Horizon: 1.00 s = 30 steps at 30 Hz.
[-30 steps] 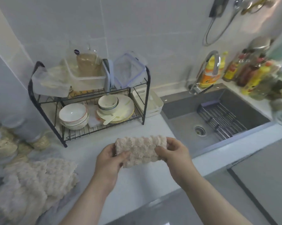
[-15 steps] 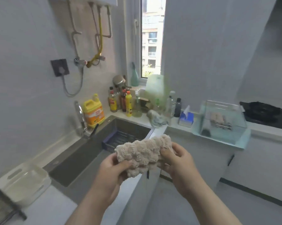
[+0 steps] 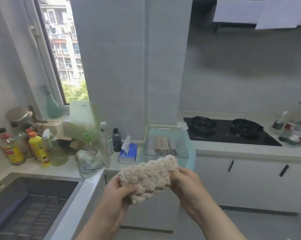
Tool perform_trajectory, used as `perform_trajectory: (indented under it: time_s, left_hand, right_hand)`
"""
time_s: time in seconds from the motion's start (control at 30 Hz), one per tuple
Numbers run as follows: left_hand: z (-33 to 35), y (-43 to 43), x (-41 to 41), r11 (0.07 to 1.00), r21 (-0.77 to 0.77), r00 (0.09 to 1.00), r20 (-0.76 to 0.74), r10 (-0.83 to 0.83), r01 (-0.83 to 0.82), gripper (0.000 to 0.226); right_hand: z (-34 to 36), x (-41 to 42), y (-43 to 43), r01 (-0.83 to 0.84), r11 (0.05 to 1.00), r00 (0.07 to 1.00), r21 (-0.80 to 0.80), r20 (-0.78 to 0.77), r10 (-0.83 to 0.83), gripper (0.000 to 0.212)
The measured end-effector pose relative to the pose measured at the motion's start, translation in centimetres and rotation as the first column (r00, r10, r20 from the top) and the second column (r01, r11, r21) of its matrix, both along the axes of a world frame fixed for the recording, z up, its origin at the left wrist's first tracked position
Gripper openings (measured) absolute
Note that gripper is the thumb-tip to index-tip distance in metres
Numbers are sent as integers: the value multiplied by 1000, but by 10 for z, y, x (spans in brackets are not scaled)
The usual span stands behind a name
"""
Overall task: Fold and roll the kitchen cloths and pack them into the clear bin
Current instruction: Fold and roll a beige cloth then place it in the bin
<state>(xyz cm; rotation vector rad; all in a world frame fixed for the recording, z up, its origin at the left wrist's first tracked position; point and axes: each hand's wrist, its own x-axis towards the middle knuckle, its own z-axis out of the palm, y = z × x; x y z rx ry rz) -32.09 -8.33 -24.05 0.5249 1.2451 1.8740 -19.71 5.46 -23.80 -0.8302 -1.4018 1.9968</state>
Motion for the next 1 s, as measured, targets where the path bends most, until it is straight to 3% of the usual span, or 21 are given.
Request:
perform_trajectory:
  time_s: [0.03, 0.13, 0.3, 0.47, 0.53, 0.73, 0.83, 0.9, 1.0]
  left_hand:
    - [-1, 17, -5, 1000, 2, 1000, -13, -17, 17, 51]
    - [-12, 70, -23, 997, 13, 997, -32, -71, 71, 62]
    - [-35, 163, -87, 990, -84, 977, -175, -126, 112, 83]
    - [-50, 248, -162, 983, -155, 973, -194, -124, 95, 70]
    - [-51, 275, -183, 966, -213, 955, -223, -197, 149, 68]
    - [-70, 360, -212, 862, -472, 784, -458, -419, 184, 35]
    - [-97, 389, -211, 779, -608, 653, -528, -543, 155, 16]
    - [-114, 401, -207, 712, -687, 612, -505, -609, 141, 7]
    - [-129, 409, -201, 586, -803, 596, -417, -686, 112, 15]
  right_hand:
    - [-1, -3, 14, 40, 999, 999, 8, -2, -40, 16]
    - [-4, -20, 60, 109, 993, 993, -34, -49, -111, 8]
    - [-8, -71, 149, 155, 986, 987, -55, -28, -156, 16]
    - [-13, -133, 233, 185, 983, 981, -14, 53, -184, 18]
    - [-19, -152, 261, 187, 982, 977, -6, 105, -186, 18]
    - [-48, -186, 330, 155, 986, 942, -61, 309, -129, 28]
    - [-78, -203, 351, 215, 972, 887, -91, 435, -155, 26]
    - [-104, -214, 359, 263, 952, 858, -154, 488, -158, 21]
    - [-150, -223, 371, 380, 859, 814, -342, 565, -135, 24]
